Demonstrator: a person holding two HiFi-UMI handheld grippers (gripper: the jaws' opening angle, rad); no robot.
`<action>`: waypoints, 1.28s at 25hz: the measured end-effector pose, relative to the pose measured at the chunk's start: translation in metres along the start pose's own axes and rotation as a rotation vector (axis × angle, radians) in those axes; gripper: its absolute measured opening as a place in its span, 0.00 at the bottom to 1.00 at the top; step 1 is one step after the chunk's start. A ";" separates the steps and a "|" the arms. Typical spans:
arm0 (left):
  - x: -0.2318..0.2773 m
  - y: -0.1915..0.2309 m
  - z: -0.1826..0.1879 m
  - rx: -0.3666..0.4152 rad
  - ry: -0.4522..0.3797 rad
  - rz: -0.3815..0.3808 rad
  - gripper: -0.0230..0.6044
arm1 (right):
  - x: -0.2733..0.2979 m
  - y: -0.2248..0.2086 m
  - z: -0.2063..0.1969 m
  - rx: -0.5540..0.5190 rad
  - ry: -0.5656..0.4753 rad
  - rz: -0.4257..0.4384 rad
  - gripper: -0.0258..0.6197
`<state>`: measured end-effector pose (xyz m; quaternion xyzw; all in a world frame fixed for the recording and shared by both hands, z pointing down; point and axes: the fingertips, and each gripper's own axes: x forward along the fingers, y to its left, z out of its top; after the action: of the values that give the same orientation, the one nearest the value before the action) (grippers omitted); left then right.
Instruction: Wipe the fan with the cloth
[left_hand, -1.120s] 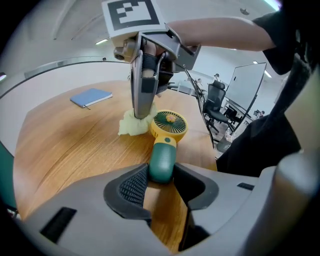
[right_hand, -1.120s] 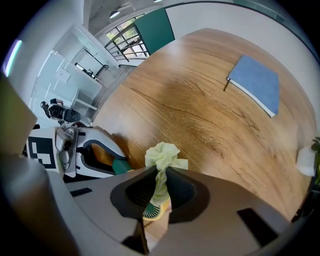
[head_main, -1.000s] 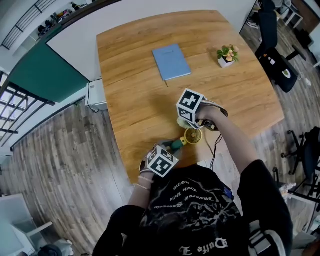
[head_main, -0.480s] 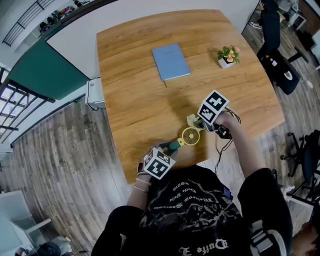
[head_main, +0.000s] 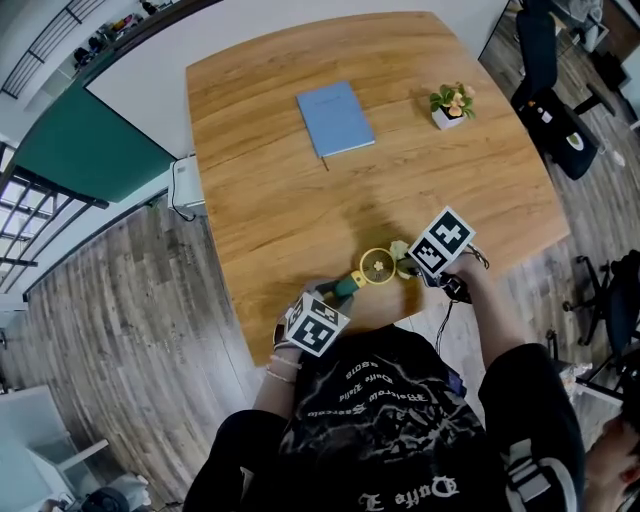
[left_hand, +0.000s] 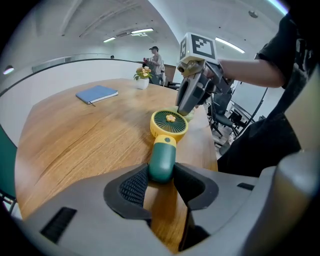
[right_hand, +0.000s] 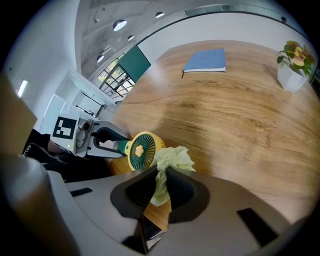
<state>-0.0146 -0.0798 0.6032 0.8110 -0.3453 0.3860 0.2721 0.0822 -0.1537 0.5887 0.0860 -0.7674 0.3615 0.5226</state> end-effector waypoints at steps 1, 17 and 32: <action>0.000 0.000 0.000 0.001 0.002 0.000 0.33 | 0.001 0.002 -0.003 0.001 -0.006 -0.004 0.14; 0.000 0.000 -0.002 0.001 0.005 -0.005 0.32 | 0.011 0.030 -0.023 0.289 -0.265 0.049 0.14; 0.000 -0.002 -0.003 0.041 0.009 -0.005 0.32 | 0.041 0.082 -0.010 0.179 -0.341 0.052 0.14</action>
<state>-0.0144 -0.0759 0.6042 0.8156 -0.3342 0.3957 0.2579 0.0295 -0.0781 0.5878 0.1724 -0.8115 0.4218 0.3657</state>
